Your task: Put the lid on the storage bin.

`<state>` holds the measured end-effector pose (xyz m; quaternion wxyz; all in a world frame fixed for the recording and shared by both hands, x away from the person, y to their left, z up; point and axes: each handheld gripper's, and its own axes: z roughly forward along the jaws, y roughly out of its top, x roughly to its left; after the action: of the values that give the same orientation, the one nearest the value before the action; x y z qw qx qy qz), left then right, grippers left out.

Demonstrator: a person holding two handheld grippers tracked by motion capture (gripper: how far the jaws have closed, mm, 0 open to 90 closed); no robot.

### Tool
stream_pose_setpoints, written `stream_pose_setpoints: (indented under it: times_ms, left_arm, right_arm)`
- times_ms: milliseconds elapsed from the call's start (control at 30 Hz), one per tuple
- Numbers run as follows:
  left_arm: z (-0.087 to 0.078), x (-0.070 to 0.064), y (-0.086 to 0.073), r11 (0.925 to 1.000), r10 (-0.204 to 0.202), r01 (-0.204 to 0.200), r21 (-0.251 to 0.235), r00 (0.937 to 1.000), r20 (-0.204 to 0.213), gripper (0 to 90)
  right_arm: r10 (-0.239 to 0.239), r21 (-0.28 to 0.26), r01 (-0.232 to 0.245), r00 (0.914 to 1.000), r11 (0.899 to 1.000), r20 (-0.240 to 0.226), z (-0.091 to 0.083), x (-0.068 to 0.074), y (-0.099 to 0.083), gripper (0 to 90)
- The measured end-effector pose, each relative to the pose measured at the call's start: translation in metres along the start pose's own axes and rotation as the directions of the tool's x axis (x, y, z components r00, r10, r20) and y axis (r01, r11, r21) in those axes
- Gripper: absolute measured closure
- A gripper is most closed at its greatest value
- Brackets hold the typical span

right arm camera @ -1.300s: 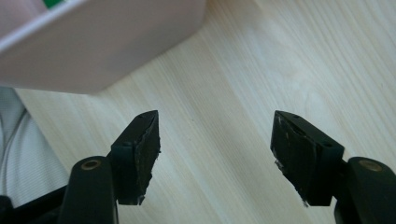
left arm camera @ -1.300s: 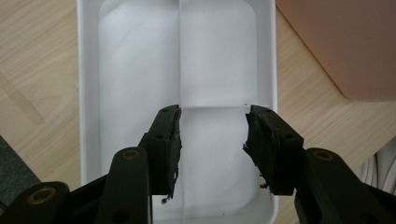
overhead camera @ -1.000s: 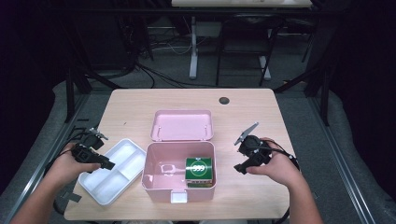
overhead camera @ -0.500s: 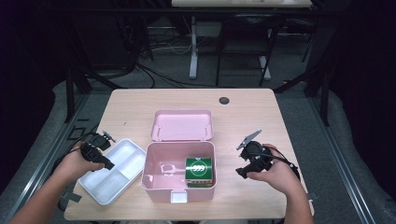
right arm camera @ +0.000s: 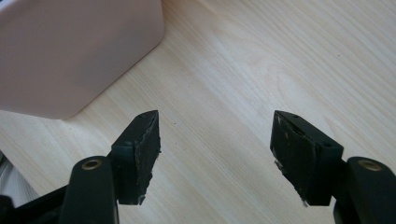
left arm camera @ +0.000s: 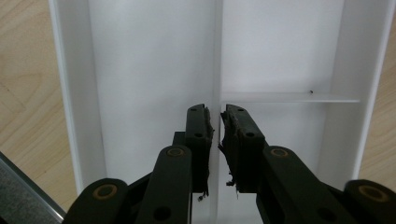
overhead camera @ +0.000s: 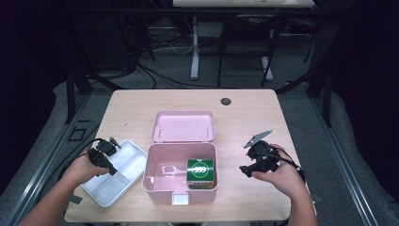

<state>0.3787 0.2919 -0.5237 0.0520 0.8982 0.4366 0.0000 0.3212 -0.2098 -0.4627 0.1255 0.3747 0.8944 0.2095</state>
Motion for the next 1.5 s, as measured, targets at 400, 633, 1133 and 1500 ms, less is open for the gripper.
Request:
stream_pose_setpoints:
  times_ms: [400,633,1133,1500]
  left_arm:
    - [0.012,0.001,0.005,0.9992,0.003,-0.003,0.04,0.9999,0.016,85.5]
    - [0.016,0.0,0.008,0.9979,0.006,-0.007,0.065,0.9999,0.014,87.9]
    - [0.021,0.001,0.012,0.995,0.006,-0.008,0.1,0.9999,0.016,87.7]
    - [0.008,0.005,0.011,0.9946,-0.004,0.002,0.104,0.9999,0.011,89.0]
  right_arm:
    - [0.001,0.026,-0.001,1.0,1.0,0.005,0.006,-0.001,0.0,33.0]
    - [-0.008,0.067,0.008,0.9999,0.998,0.014,0.012,0.001,0.0,32.9]
    - [-0.016,0.06,0.015,0.9997,0.998,0.019,0.013,0.003,0.002,32.9]
    - [-0.021,0.055,0.019,0.9994,0.998,0.027,0.012,0.002,0.001,32.9]
